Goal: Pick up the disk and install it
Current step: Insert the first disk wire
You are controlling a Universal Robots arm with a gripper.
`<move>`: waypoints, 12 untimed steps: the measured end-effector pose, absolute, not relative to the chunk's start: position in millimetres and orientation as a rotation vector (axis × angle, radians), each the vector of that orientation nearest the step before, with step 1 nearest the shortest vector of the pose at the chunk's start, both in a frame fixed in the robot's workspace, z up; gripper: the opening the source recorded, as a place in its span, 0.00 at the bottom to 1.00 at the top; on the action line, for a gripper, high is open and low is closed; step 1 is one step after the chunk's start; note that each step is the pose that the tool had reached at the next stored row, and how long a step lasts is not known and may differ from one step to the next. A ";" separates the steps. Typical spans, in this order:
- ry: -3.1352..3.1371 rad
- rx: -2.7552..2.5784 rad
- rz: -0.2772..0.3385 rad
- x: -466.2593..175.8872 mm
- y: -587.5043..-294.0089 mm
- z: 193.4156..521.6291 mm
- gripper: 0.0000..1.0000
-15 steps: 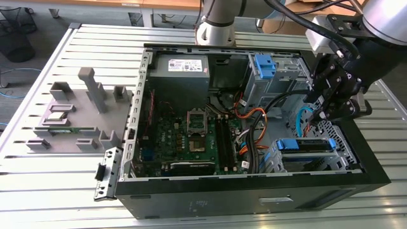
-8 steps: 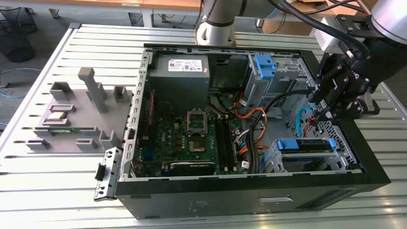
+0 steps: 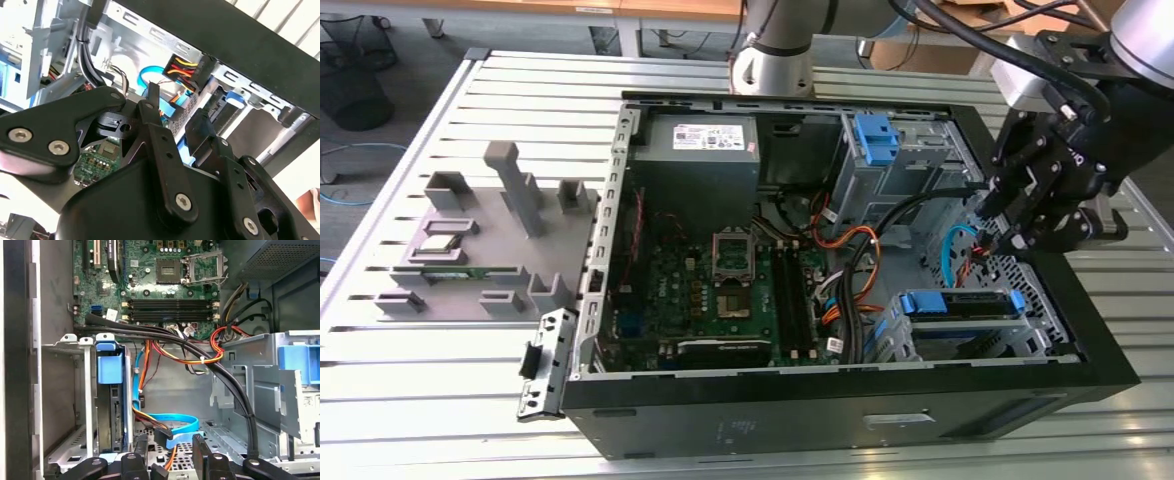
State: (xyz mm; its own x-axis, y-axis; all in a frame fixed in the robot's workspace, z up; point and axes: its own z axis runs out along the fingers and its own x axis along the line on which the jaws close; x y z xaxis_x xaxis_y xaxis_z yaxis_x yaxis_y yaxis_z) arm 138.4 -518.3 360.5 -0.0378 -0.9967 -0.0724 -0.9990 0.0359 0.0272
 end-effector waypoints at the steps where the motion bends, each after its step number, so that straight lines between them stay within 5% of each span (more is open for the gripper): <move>1: 2.245 -2.163 0.093 138.4 -518.4 360.5 0.48; 12: 2.265 -2.182 0.050 138.4 -517.0 359.4 0.48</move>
